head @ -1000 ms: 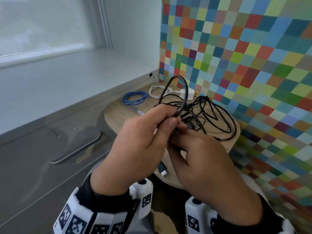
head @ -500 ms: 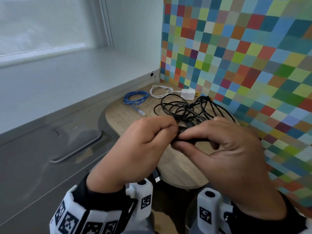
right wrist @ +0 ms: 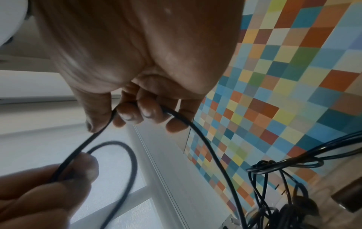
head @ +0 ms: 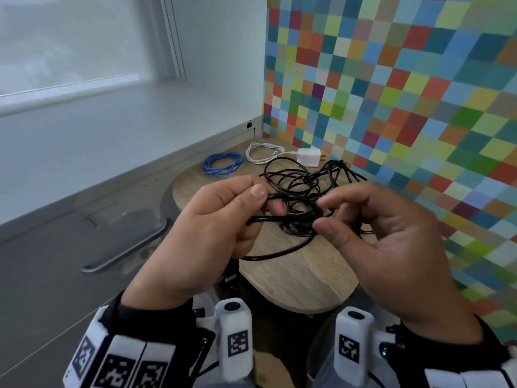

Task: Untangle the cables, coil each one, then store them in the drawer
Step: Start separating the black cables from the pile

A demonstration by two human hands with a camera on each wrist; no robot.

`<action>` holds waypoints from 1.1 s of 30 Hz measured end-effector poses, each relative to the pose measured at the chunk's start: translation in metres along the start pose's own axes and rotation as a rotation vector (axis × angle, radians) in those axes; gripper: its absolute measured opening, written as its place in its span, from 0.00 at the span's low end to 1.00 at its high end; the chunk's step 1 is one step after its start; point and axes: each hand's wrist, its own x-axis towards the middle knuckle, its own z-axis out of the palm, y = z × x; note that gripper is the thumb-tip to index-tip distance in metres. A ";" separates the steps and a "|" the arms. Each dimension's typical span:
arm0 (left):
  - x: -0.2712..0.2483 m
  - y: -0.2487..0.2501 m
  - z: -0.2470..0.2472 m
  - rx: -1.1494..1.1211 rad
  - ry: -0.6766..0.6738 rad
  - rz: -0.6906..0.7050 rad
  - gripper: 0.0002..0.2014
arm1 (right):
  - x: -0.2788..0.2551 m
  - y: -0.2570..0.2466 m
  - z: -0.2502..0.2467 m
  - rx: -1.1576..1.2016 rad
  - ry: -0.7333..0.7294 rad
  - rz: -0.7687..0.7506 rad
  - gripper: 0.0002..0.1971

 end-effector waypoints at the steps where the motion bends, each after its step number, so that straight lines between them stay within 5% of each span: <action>1: 0.000 0.000 -0.001 0.069 -0.021 -0.040 0.16 | 0.000 -0.001 0.000 -0.015 0.032 -0.013 0.06; 4: -0.002 -0.002 -0.002 0.239 -0.153 -0.169 0.19 | 0.002 -0.005 0.002 -0.072 0.115 -0.070 0.07; 7: -0.004 -0.001 -0.003 0.094 -0.182 -0.168 0.17 | 0.004 -0.007 0.003 -0.081 0.138 -0.093 0.05; 12: -0.005 0.003 -0.014 -0.319 -0.098 -0.003 0.10 | 0.005 0.004 -0.005 0.007 0.185 -0.040 0.06; 17: -0.006 0.018 -0.032 -0.359 0.139 0.142 0.12 | 0.005 0.024 -0.024 0.051 0.327 0.122 0.06; 21: -0.004 0.014 -0.032 -0.324 0.269 0.121 0.15 | 0.006 0.028 -0.021 0.247 0.209 0.356 0.13; 24: 0.002 0.006 -0.025 -0.296 0.263 0.103 0.15 | 0.006 0.024 -0.007 0.341 0.087 0.365 0.24; 29: 0.006 -0.003 -0.012 -0.332 0.201 0.079 0.12 | 0.004 0.026 0.023 0.084 -0.113 0.390 0.38; 33: 0.005 -0.002 -0.008 -0.344 0.192 0.083 0.13 | -0.002 0.036 0.039 0.057 -0.186 0.476 0.34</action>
